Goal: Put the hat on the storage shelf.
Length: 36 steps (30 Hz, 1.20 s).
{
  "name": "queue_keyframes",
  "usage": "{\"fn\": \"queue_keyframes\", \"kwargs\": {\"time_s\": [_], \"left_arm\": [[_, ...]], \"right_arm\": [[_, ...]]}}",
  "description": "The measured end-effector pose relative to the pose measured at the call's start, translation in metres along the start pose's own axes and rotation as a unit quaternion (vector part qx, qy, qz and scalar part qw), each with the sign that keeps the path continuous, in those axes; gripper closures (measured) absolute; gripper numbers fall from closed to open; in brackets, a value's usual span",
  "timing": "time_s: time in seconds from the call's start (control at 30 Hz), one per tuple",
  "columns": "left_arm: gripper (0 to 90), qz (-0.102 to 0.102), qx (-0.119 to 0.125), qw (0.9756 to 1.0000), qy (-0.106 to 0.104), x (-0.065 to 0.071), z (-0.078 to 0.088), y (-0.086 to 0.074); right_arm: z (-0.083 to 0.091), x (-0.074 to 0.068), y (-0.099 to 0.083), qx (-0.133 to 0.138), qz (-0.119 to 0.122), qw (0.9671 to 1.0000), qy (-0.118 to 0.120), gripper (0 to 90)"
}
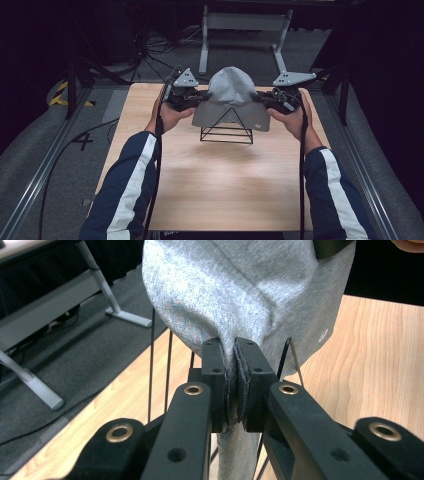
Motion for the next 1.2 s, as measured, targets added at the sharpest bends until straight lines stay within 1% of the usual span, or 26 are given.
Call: {"fn": "queue_keyframes", "kwargs": {"time_s": [0.03,0.17,0.23,0.27,0.37,0.53,0.6,0.63,0.67,0.7,0.73,0.77,0.8,0.83,0.87,0.9,0.97,1.0,1.17,1.2], "left_arm": [[84.0,0.005,-0.002,1.0000,-0.003,0.001,-0.001,-0.004],[84.0,0.013,-0.008,0.9999,-0.005,0.001,-0.006,-0.017],[84.0,0.018,-0.006,0.9998,-0.007,0.003,-0.009,-0.022],[84.0,0.021,-0.008,0.9997,-0.011,0.004,-0.010,-0.026],[84.0,0.023,-0.010,0.9995,-0.016,0.006,-0.013,-0.033],[84.0,0.034,-0.017,0.9991,-0.017,0.008,-0.019,-0.045],[83.9,0.029,-0.026,0.9991,-0.017,0.008,-0.022,-0.049],[83.9,0.034,-0.026,0.9989,-0.018,0.008,-0.023,-0.052],[83.9,0.031,-0.032,0.9988,-0.018,0.008,-0.024,-0.054],[83.9,0.034,-0.031,0.9987,-0.019,0.009,-0.026,-0.055],[83.9,0.029,-0.034,0.9988,-0.017,0.009,-0.027,-0.057],[83.9,0.031,-0.037,0.9987,-0.017,0.009,-0.029,-0.059],[83.9,0.028,-0.039,0.9987,-0.018,0.009,-0.030,-0.060],[83.9,0.030,-0.043,0.9985,-0.019,0.010,-0.031,-0.062],[83.9,0.027,-0.048,0.9983,-0.019,0.010,-0.032,-0.063],[83.9,0.030,-0.045,0.9983,-0.020,0.010,-0.034,-0.064],[83.9,0.027,-0.052,0.9981,-0.016,0.011,-0.037,-0.068],[83.9,0.025,-0.059,0.9978,-0.019,0.011,-0.038,-0.070],[83.8,0.026,-0.069,0.9971,-0.019,0.012,-0.047,-0.078],[83.9,0.031,-0.071,0.9968,-0.021,0.013,-0.049,-0.080]], "right_arm": [[-0.001,-0.001,-0.002,-0.002,-0.001,1.0000,0.000,84.6],[-0.006,-0.005,-0.015,-0.012,-0.003,0.9999,0.006,84.6],[-0.009,-0.007,-0.021,-0.016,-0.003,0.9998,0.008,84.6],[-0.010,-0.008,-0.023,-0.018,-0.004,0.9998,0.009,84.6],[-0.015,-0.011,-0.031,-0.026,-0.005,0.9996,0.012,84.6],[-0.021,-0.013,-0.043,-0.035,-0.007,0.9992,0.015,84.6],[-0.024,-0.014,-0.048,-0.041,-0.009,0.9990,0.016,84.6],[-0.026,-0.014,-0.051,-0.046,-0.008,0.9988,0.015,84.6],[-0.028,-0.014,-0.055,-0.051,-0.008,0.9986,0.015,84.6],[-0.029,-0.015,-0.058,-0.054,-0.009,0.9984,0.015,84.6],[-0.031,-0.015,-0.060,-0.055,-0.011,0.9983,0.016,84.6],[-0.033,-0.015,-0.063,-0.058,-0.012,0.9981,0.017,84.6],[-0.035,-0.015,-0.066,-0.061,-0.014,0.9979,0.018,84.6],[-0.036,-0.015,-0.068,-0.063,-0.015,0.9978,0.018,84.6],[-0.037,-0.015,-0.070,-0.064,-0.016,0.9976,0.019,84.6],[-0.038,-0.016,-0.071,-0.066,-0.017,0.9975,0.019,84.6],[-0.040,-0.016,-0.074,-0.069,-0.018,0.9973,0.019,84.6],[-0.042,-0.015,-0.076,-0.071,-0.019,0.9971,0.019,84.6],[-0.048,-0.014,-0.084,-0.079,-0.026,0.9963,0.018,84.6],[-0.049,-0.014,-0.085,-0.081,-0.027,0.9962,0.018,84.6]]}}
Point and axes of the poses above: each handheld gripper's, and its own axes: z roughly backward along the jaws, y roughly out of its top, x roughly to its right, the point moved 5 cm from there along -z, roughly forward along the jaws, and after that the axes turned 4 degrees about -y, right-handed, at the moved point
